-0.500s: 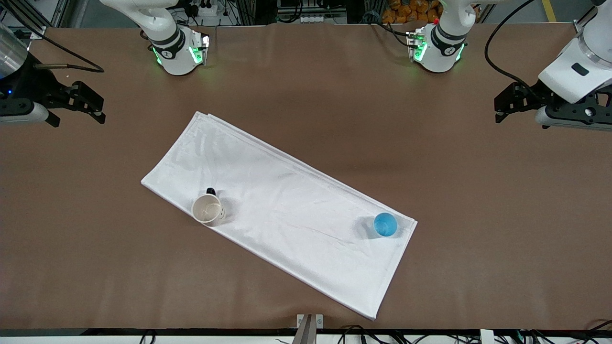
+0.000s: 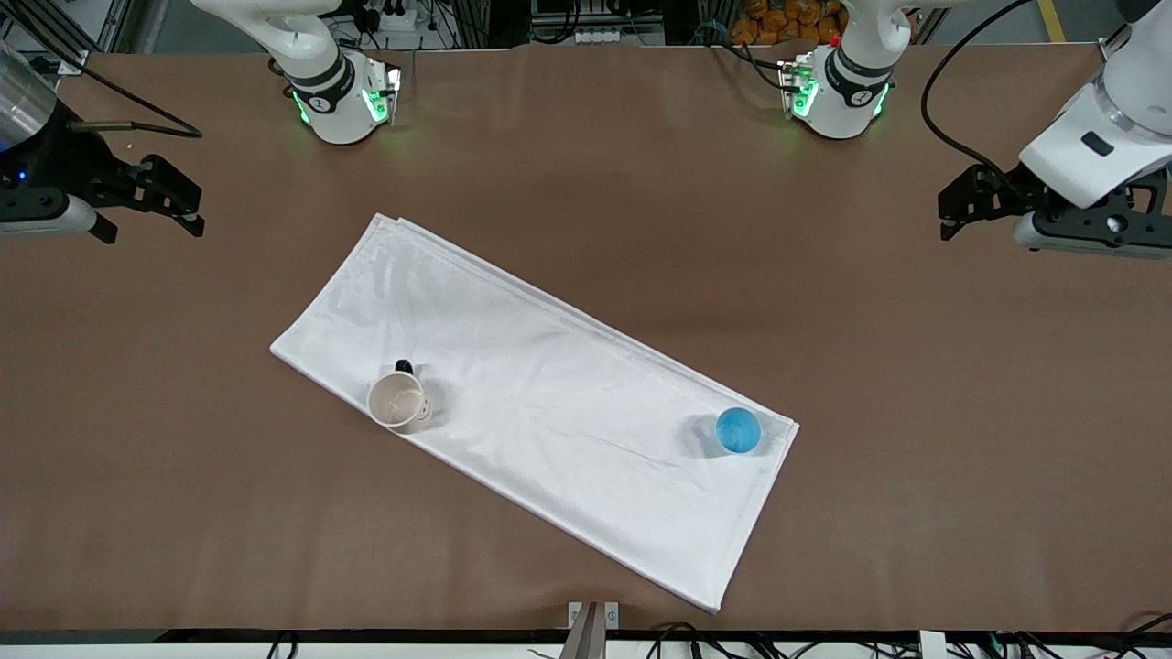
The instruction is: Place blue cup into white mug on table
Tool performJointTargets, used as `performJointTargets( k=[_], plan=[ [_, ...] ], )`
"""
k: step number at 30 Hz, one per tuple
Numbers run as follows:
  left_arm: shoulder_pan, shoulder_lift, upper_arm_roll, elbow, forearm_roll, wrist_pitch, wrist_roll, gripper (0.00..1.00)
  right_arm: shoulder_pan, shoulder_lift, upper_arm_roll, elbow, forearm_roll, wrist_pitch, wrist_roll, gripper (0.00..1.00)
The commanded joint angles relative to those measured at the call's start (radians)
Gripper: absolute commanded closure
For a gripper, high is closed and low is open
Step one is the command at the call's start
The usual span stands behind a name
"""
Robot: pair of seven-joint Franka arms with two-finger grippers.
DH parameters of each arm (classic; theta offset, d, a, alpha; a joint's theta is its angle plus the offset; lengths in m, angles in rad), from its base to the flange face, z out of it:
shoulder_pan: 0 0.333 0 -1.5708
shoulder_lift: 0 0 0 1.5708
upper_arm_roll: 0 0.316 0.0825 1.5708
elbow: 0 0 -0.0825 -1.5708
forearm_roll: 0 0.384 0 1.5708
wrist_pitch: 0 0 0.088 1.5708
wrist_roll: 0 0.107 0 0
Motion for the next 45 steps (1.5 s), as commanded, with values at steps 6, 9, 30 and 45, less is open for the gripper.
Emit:
performJointTargets(
  k=[6,9,30,45],
  plan=[
    [-0.025,0.132,-0.001,0.066,0.056,0.013,-0.023,0.00,-0.003,0.003,0.004,0.012,0.013,-0.011,-0.010,0.00],
    [-0.025,0.173,-0.001,0.069,0.044,0.055,-0.021,0.00,-0.003,0.003,0.004,0.010,0.011,-0.013,-0.010,0.00],
    [-0.034,0.330,-0.001,0.066,0.016,0.200,-0.030,0.00,0.001,0.003,0.001,0.009,0.009,-0.013,-0.012,0.00],
    [-0.113,0.540,-0.003,0.072,-0.014,0.462,-0.211,0.00,0.066,0.003,-0.062,0.009,0.009,-0.013,-0.012,0.00]
  ],
)
